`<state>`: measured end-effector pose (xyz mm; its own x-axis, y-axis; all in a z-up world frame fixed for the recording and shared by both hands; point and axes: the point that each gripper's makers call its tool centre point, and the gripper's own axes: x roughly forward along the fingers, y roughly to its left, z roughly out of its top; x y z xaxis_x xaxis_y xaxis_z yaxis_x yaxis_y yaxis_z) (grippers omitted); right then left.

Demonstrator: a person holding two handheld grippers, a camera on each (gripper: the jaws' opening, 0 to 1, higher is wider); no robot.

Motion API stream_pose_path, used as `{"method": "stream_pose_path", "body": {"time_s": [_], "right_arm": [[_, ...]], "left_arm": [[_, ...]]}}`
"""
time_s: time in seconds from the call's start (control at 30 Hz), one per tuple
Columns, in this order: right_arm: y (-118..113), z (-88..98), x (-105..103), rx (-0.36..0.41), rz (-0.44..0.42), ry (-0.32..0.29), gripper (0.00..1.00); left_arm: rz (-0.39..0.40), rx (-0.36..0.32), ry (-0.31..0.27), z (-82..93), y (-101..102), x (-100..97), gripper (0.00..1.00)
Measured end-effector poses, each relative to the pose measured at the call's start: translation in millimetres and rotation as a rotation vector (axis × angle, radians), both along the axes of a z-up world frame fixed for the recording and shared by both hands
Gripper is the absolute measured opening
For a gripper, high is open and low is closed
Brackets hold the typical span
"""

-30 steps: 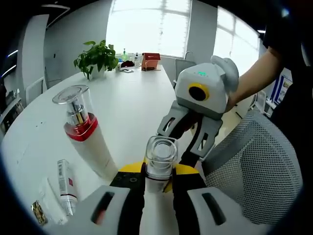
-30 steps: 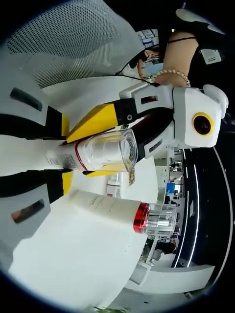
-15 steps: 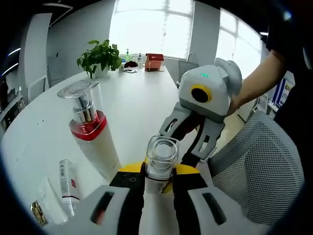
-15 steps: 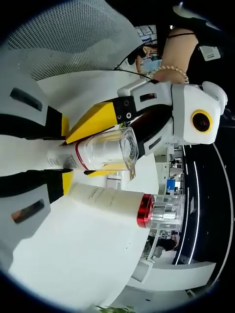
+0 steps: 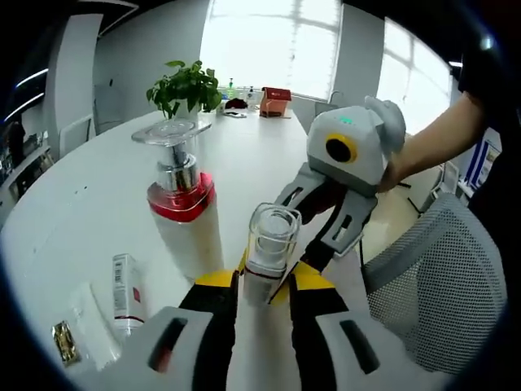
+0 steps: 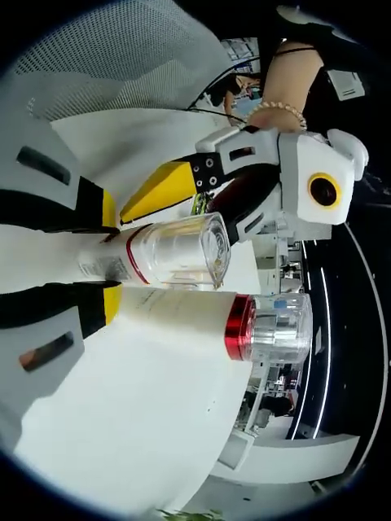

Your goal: Arrange the skincare products in the storage area until every visible bottle or jar stands upright without overlapping.

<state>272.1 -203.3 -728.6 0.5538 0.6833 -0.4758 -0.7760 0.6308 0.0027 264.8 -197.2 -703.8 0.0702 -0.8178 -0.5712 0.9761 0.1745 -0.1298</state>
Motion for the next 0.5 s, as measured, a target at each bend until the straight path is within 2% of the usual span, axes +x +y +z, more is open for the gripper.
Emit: {"method": "stream_pose_path", "body": {"time_s": [0.3, 0.5], "right_arm": [[-0.5, -2.8, 11.2, -0.006, 0.015, -0.002, 0.22], [1.5, -3.6, 9.8, -0.018, 0.033, 0.000, 0.22]], "left_arm": [[0.043, 0.004, 0.014, -3.1, 9.6, 5.1, 0.19], [0.048, 0.005, 0.017, -3.3, 11.2, 4.5, 0.19]]}}
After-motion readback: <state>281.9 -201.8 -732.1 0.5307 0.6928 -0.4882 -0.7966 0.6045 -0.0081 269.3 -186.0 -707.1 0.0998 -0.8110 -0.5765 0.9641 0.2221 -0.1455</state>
